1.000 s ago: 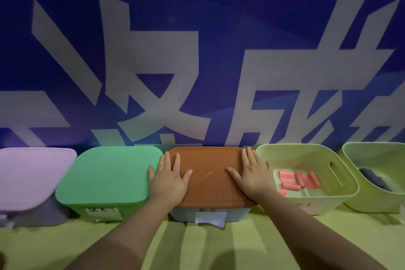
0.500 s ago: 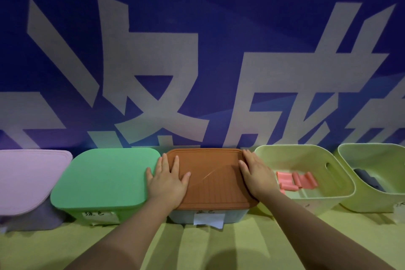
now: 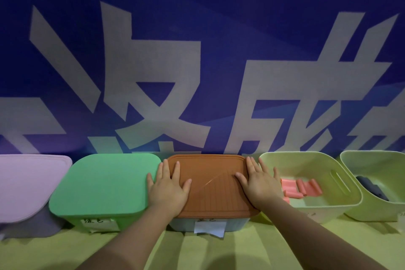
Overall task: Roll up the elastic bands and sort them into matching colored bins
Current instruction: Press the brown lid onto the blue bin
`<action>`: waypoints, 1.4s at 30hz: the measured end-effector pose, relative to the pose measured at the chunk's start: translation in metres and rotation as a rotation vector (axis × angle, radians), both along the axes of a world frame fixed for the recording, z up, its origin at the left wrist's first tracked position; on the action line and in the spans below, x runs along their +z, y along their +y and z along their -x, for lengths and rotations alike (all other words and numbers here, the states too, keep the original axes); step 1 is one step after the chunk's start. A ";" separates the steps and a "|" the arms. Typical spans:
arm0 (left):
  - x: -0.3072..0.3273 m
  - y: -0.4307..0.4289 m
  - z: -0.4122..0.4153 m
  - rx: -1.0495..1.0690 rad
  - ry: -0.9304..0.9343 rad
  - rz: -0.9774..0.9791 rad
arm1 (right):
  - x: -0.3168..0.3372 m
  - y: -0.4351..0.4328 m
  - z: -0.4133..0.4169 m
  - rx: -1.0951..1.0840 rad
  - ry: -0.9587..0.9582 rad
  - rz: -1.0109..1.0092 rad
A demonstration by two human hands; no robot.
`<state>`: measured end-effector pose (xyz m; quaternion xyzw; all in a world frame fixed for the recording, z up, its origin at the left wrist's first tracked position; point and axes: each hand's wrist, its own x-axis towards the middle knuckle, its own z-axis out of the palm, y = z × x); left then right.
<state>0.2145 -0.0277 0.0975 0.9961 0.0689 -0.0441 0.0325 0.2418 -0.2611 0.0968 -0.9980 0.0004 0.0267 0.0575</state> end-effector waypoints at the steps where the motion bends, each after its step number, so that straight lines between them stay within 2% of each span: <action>1: 0.000 0.000 0.000 -0.002 -0.003 0.003 | 0.000 0.000 0.000 0.001 -0.002 0.001; 20: 0.006 0.000 0.002 0.013 0.017 0.024 | 0.007 0.005 0.000 0.041 -0.041 0.119; 24: 0.014 -0.005 0.004 -0.009 0.018 0.041 | 0.006 0.021 0.004 0.046 -0.107 0.045; 28: 0.017 -0.025 0.009 -0.087 0.003 0.072 | 0.006 0.049 0.012 0.074 -0.044 -0.024; 32: 0.010 -0.039 0.011 -0.114 0.019 0.077 | 0.000 0.053 0.017 0.033 0.027 -0.025; 42: 0.002 -0.040 0.012 -0.115 0.028 0.054 | -0.001 0.054 0.019 0.024 0.003 -0.052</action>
